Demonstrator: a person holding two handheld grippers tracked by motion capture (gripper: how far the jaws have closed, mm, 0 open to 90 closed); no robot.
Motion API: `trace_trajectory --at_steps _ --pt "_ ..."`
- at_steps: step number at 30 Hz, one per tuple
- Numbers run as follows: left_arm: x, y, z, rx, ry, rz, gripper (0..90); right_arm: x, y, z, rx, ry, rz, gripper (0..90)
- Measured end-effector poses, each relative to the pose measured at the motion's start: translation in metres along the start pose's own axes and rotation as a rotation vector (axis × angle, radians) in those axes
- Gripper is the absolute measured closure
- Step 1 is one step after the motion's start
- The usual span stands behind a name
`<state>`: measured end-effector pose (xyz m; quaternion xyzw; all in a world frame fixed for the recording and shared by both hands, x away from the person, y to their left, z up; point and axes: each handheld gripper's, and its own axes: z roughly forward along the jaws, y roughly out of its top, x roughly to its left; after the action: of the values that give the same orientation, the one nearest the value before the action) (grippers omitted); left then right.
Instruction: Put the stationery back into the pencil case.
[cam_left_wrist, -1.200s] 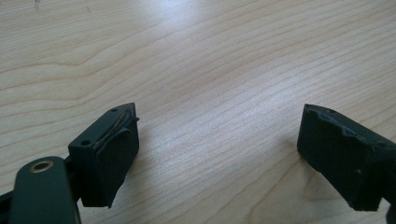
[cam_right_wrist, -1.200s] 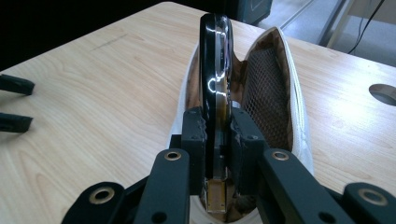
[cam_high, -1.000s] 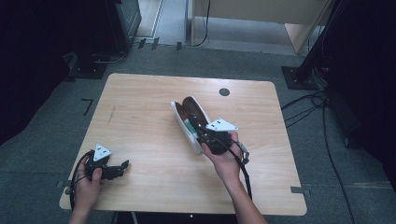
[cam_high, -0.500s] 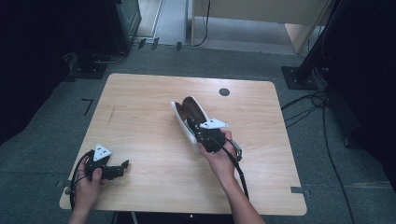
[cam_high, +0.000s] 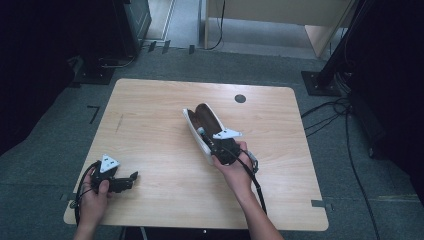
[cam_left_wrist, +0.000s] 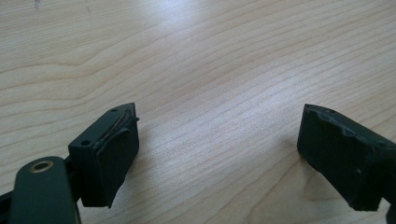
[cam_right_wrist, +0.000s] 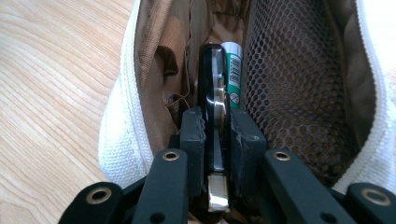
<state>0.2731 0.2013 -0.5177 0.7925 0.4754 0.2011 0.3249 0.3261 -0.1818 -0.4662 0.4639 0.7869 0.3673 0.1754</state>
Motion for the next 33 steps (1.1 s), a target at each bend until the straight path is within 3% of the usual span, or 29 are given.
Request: trace_trajectory --at_steps 7,19,33 --pt "0.000 0.000 0.000 0.000 0.000 0.000 13.0 0.001 0.001 -0.005 -0.028 -0.005 -0.007 75.2" --pt "0.000 0.000 0.000 -0.001 0.000 -0.001 13.0 -0.004 0.005 -0.029 -0.108 -0.014 -0.019 73.2" --pt "0.000 0.000 0.000 0.000 0.000 0.000 13.0 -0.013 -0.005 -0.061 -0.175 -0.034 -0.032 60.7"
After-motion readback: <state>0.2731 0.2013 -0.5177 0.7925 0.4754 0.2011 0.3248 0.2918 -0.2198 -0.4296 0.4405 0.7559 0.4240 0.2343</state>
